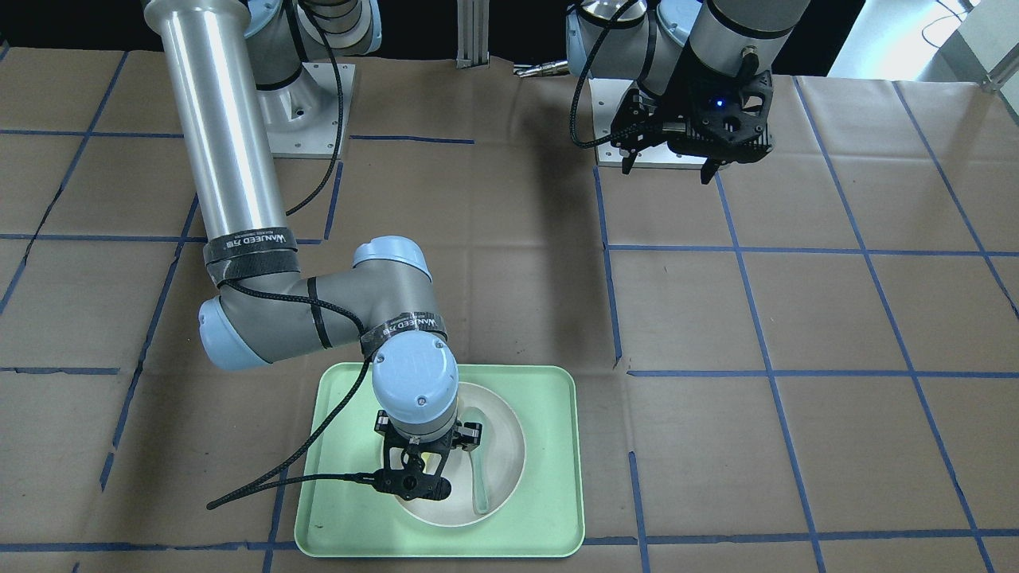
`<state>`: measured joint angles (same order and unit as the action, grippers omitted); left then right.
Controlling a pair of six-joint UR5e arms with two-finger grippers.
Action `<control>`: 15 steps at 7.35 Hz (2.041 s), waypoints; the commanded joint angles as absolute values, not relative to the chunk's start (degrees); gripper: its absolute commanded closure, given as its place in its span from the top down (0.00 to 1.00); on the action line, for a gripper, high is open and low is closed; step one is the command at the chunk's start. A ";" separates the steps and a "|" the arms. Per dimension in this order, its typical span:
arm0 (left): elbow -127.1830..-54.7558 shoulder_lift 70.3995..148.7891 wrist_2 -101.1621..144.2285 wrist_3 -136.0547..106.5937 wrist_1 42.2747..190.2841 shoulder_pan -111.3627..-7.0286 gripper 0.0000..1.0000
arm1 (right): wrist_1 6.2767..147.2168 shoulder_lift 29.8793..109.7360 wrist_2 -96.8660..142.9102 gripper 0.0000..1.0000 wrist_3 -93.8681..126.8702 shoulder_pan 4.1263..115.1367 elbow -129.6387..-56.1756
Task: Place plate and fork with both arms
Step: 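Close the right gripper on the fork and lift it, then move the fork beside the plate and lower it onto the tray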
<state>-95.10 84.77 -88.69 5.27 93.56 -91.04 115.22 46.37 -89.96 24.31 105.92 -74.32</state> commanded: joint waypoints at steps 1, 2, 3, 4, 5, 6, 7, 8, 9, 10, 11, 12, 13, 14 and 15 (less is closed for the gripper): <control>-95.18 84.81 -88.68 5.27 93.60 -91.05 1.00 | 115.22 46.58 -90.00 0.21 24.35 105.91 -74.09; -95.10 84.81 -88.68 5.27 93.60 -91.05 1.00 | 115.22 46.67 -89.91 0.17 24.35 105.91 -74.09; -95.10 84.81 -88.68 5.27 93.52 -91.05 1.00 | 115.14 46.84 -89.91 0.12 24.35 105.82 -74.09; -95.18 84.73 -88.77 5.27 93.60 -91.05 1.00 | 115.05 46.93 -89.83 0.09 24.26 105.82 -74.09; -95.10 84.73 -88.77 5.27 93.52 -90.97 1.00 | 114.96 47.19 -89.13 0.04 24.34 105.82 -74.09; -95.10 84.73 -88.77 5.27 93.52 -91.05 1.00 | 114.53 47.98 -88.34 0.03 24.35 105.73 -73.66; -95.10 84.73 -88.77 5.27 93.52 -90.97 1.00 | 112.96 48.95 -88.16 0.02 24.35 105.82 -72.70; -95.10 84.73 -88.77 5.27 93.52 -91.05 1.00 | 108.76 50.78 -88.15 0.02 24.26 105.73 -71.12; -95.10 84.73 -88.77 5.27 93.52 -91.05 1.00 | 103.67 53.15 -88.07 0.02 24.17 105.65 -69.36; -95.10 84.73 -88.77 5.27 93.52 -91.05 1.00 | 101.10 54.91 -88.15 0.03 23.56 105.64 -69.00; -95.10 84.81 -88.77 5.27 93.52 -90.97 1.00 | 100.73 56.24 -88.33 0.03 21.73 105.04 -70.13; -95.10 84.73 -88.77 5.27 93.52 -90.97 1.00 | 100.72 57.47 -89.03 0.02 18.58 103.99 -72.14; -95.10 84.73 -88.68 5.27 93.52 -90.97 1.00 | 101.77 58.44 -89.03 0.02 15.67 101.63 -75.03; -95.10 84.73 -88.77 5.27 93.52 -90.97 1.00 | 101.95 59.84 -88.60 0.02 12.69 98.56 -77.76; -95.10 84.73 -88.77 5.27 93.52 -90.97 1.00 | 103.35 60.20 -88.42 0.02 10.05 96.79 -79.52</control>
